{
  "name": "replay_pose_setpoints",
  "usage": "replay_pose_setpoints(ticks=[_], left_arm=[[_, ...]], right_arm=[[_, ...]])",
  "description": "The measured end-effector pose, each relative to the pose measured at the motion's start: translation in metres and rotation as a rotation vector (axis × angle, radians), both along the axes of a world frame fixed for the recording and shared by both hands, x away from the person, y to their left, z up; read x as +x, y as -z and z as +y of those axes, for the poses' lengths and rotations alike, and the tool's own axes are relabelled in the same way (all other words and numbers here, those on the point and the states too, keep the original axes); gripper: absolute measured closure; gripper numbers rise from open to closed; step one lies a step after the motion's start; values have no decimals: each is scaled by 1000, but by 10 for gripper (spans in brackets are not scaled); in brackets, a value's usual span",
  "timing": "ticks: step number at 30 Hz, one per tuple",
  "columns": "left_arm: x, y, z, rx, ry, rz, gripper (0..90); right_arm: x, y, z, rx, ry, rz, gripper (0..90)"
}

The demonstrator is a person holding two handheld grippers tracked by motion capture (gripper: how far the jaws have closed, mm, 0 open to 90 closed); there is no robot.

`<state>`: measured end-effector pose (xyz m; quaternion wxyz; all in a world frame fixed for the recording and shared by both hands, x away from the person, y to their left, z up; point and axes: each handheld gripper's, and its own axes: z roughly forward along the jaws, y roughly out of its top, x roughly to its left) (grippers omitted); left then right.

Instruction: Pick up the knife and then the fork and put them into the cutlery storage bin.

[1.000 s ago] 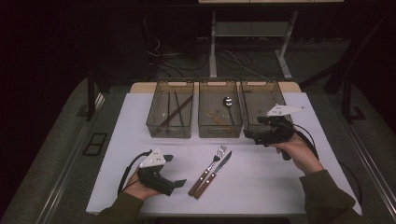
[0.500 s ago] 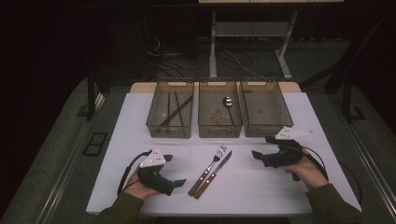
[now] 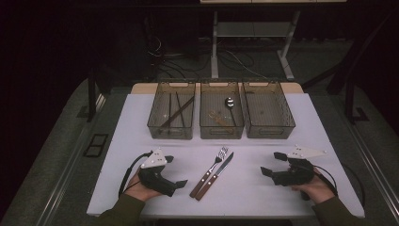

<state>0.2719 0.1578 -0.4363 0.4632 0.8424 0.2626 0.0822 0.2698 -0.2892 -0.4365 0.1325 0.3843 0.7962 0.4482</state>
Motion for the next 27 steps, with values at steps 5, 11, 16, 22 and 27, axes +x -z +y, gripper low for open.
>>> replay_pose_setpoints(ticks=[5, 11, 16, 22, 27], left_arm=[[-1, -2, -3, 21, -18, 2, 0], [-1, -5, -9, 24, -10, 11, 176], [0, -8, -19, -20, 39, 53, 442], [1, -8, -39, 2, 71, 84, 709], [0, -8, -53, 9, 79, 111, 844]], right_arm=[[-9, 4, -6, -21, 8, 19, 175], [-9, 2, -7, -18, 7, 0, 175], [-10, 3, -4, -38, -3, -2, 175], [-9, 4, -3, -44, -9, -2, 175], [-9, 4, -2, -56, -9, 1, 175]])
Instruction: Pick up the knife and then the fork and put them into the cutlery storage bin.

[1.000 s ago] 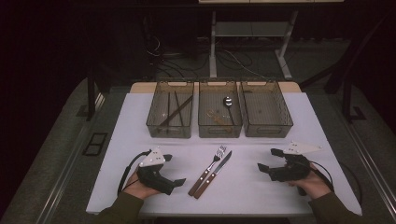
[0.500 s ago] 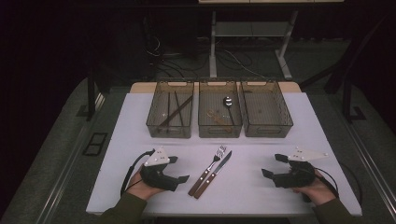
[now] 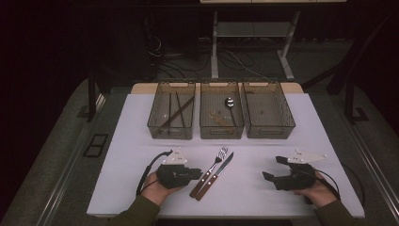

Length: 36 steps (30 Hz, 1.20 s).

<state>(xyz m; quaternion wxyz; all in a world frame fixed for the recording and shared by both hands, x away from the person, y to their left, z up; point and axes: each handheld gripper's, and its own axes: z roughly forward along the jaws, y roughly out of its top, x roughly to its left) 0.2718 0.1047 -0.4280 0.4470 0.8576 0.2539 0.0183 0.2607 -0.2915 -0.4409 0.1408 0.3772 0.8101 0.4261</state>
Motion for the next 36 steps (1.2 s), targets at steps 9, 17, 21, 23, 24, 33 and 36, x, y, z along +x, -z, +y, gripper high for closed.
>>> replay_pose_setpoints(ticks=[9, 17, 21, 23, 24, 33, 36], left_arm=[[-4, 8, -23, 96, 32, 5, 892], [-2, 13, -33, 150, 35, -5, 894], [-5, 14, -39, 181, 26, -22, 895], [-5, 14, -39, 204, 28, -35, 895], [-5, 14, -39, 214, 24, -38, 895], [3, 13, -27, 237, -55, -62, 895], [5, 13, -23, 226, -68, -54, 895]], right_arm=[[0, 0, 1, -6, -2, -1, 175], [0, 0, 1, -7, -6, -3, 175], [0, 0, 0, -4, -5, -5, 175], [0, 0, 1, -4, -6, -5, 175], [-1, 0, 1, -4, -6, -4, 176], [-1, 0, 0, -1, -7, -3, 175], [0, 0, 0, -2, -9, -3, 176]])
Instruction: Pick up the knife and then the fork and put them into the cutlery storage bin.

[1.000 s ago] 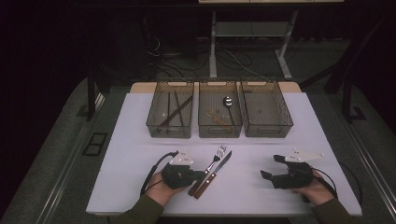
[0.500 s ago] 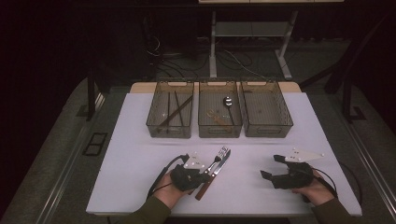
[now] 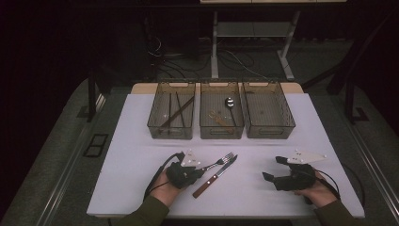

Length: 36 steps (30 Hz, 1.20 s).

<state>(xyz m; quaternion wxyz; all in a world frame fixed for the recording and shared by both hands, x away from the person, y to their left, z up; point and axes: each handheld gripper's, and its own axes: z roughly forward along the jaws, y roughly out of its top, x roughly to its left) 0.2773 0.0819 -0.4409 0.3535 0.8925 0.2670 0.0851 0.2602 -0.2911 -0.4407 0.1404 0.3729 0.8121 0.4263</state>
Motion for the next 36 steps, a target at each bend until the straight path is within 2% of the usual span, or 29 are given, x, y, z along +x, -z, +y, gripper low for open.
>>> replay_pose_setpoints(ticks=[2, 4, 6, 8, 9, 14, 15, 18, 20, 22, 27, 30, 36], left_arm=[[0, 0, 1, -4, 9, 0, 894], [0, -2, 2, -26, 25, -2, 892], [1, -5, 6, -52, 31, -11, 824], [4, -7, 12, -53, 37, -28, 776], [7, -6, 15, -63, 46, -24, 759], [14, 0, 15, -54, 63, -7, 646], [15, 1, 14, -43, 73, -8, 646], [18, 4, 12, -50, 86, 3, 651], [21, 6, 11, -29, 97, 1, 671], [22, 6, 12, -42, 90, 6, 700], [21, 7, 11, -17, 108, -16, 717], [21, 7, 10, -13, 111, -14, 738], [21, 6, 10, -10, 110, -8, 766]], right_arm=[[0, 0, 0, -1, -1, 0, 176], [0, 0, 0, -1, -1, 0, 175], [0, 0, 0, 0, -2, -1, 175], [0, 0, 0, 1, -1, 0, 175], [0, 0, 0, 1, -2, 0, 175], [0, 0, 0, -2, -4, 2, 175], [0, 0, 0, -2, -5, 2, 175], [1, 0, 1, -3, -7, 2, 176], [1, 1, 1, -6, -8, 3, 175], [0, 0, 1, -5, -9, 3, 176], [1, 1, 0, -5, -12, 5, 176], [1, 1, 1, 2, -29, 3, 176], [3, 2, 2, 1, -29, 14, 176]])
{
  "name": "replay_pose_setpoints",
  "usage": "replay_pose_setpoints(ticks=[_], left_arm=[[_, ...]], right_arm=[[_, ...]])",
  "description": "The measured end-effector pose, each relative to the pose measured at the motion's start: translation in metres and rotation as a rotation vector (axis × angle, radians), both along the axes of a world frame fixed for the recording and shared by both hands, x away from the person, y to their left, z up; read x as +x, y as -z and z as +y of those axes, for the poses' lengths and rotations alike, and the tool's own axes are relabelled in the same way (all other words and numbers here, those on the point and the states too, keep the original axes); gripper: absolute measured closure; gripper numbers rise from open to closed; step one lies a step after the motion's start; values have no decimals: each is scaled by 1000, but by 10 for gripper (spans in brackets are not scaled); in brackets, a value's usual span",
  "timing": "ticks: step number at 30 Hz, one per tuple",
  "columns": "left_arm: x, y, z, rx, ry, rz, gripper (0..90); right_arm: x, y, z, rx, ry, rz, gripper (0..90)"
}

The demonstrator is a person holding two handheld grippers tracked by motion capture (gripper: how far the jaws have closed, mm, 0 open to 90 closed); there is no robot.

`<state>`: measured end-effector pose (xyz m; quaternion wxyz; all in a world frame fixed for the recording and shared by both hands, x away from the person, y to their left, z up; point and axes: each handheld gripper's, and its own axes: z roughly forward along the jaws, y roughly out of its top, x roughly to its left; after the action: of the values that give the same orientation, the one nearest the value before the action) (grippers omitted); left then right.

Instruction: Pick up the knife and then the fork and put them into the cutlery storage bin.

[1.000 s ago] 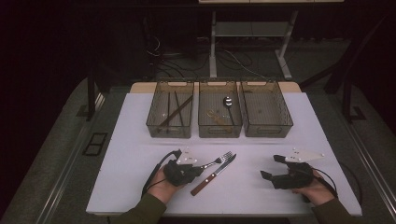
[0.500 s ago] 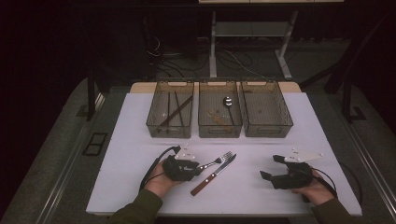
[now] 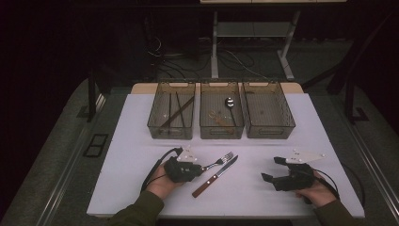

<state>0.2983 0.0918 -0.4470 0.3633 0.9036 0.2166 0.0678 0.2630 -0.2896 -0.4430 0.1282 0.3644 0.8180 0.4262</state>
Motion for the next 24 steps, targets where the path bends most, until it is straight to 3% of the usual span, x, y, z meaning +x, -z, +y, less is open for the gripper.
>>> replay_pose_setpoints(ticks=[7, 11, 17, 20, 24], left_arm=[[1, -2, 0, 2, -9, 5, 769], [1, -6, 0, -24, -29, 19, 769], [-1, -14, 0, -38, -33, -8, 769], [-3, -19, -2, -52, -31, -16, 769], [-4, -25, -7, -69, -29, -29, 769]], right_arm=[[4, 1, 2, 23, 9, 32, 175], [6, -1, 7, 41, 10, 45, 176], [9, -13, 8, 96, -7, 43, 175], [14, -18, 9, 142, -14, 74, 176], [24, -21, 21, 148, -27, 91, 177]])
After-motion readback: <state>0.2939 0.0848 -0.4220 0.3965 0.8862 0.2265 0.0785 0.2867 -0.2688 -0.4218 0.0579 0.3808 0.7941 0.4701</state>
